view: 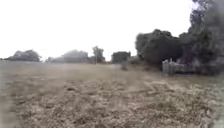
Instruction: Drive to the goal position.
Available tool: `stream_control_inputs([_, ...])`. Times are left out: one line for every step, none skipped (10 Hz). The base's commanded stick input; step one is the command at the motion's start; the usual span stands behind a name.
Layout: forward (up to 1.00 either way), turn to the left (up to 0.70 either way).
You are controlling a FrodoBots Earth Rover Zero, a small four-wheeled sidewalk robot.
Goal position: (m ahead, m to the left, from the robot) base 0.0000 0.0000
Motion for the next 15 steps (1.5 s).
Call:
stream_control_inputs([0.70,0.00])
stream_control_inputs([0.70,0.00])
stream_control_inputs([0.70,0.00])
stream_control_inputs([0.70,0.00])
stream_control_inputs([0.41,0.00])
stream_control_inputs([0.08,0.00])
stream_control_inputs([0.00,0.00])
stream_control_inputs([0.00,0.00])
stream_control_inputs([0.00,0.00])
stream_control_inputs([0.00,0.00])
stream_control_inputs([0.00,0.00])
stream_control_inputs([0.01,0.00])
stream_control_inputs([0.02,0.00])
stream_control_inputs([0.03,0.00])
stream_control_inputs([0.03,0.00])
